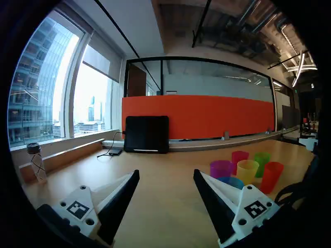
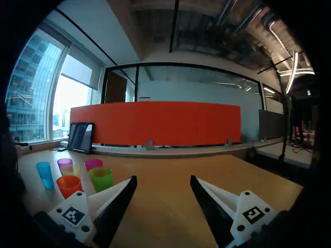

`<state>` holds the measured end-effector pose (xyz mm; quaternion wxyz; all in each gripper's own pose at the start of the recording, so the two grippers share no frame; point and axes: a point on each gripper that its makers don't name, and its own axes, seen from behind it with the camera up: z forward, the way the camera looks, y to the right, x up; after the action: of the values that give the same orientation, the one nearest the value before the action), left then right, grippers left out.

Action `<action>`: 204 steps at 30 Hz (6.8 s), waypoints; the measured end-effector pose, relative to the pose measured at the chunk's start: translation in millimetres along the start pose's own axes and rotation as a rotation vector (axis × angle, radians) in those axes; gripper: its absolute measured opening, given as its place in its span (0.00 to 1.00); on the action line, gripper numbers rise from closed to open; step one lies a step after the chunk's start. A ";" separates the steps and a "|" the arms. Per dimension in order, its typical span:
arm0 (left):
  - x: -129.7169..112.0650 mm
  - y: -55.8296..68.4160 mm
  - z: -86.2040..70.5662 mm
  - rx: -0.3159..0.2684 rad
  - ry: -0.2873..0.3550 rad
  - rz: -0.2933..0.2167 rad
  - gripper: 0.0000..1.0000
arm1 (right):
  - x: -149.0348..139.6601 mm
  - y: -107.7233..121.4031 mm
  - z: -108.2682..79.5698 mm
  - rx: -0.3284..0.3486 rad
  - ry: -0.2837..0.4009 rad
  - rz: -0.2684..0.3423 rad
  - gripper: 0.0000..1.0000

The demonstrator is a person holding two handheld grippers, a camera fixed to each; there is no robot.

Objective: Pour water

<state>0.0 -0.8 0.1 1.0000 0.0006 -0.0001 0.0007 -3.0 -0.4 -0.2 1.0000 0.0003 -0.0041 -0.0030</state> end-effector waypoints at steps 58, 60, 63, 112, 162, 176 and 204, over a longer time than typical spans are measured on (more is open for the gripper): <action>204.4 21.3 36.9 -0.321 -0.024 0.078 0.97 | 207.8 -59.2 37.0 0.423 -0.016 -0.025 1.00; 201.2 23.9 36.1 -0.339 -0.030 0.076 0.97 | 207.5 -66.2 36.2 0.454 -0.017 -0.031 0.99; 195.9 27.6 34.8 -0.364 -0.039 0.079 0.97 | 204.2 -75.8 35.2 0.494 -0.025 -0.050 1.00; 16.4 84.5 9.6 -0.629 -0.392 0.194 0.97 | 51.7 -121.0 57.0 0.770 -0.326 -0.197 1.00; -74.4 122.5 7.2 -0.779 -0.618 0.189 0.97 | -56.9 -154.4 85.4 0.850 -0.561 -0.285 1.00; -81.3 127.6 17.6 -0.776 -0.617 0.197 0.96 | -66.2 -160.8 90.3 0.856 -0.576 -0.286 1.00; -79.8 127.7 16.1 -0.768 -0.605 0.198 0.85 | -77.5 -178.2 106.3 0.843 -0.586 -0.281 0.92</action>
<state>-80.0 126.8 16.3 0.8782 -0.3676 -0.2906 0.0955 -82.4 -178.2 105.3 0.8600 0.4018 -0.2843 -0.1349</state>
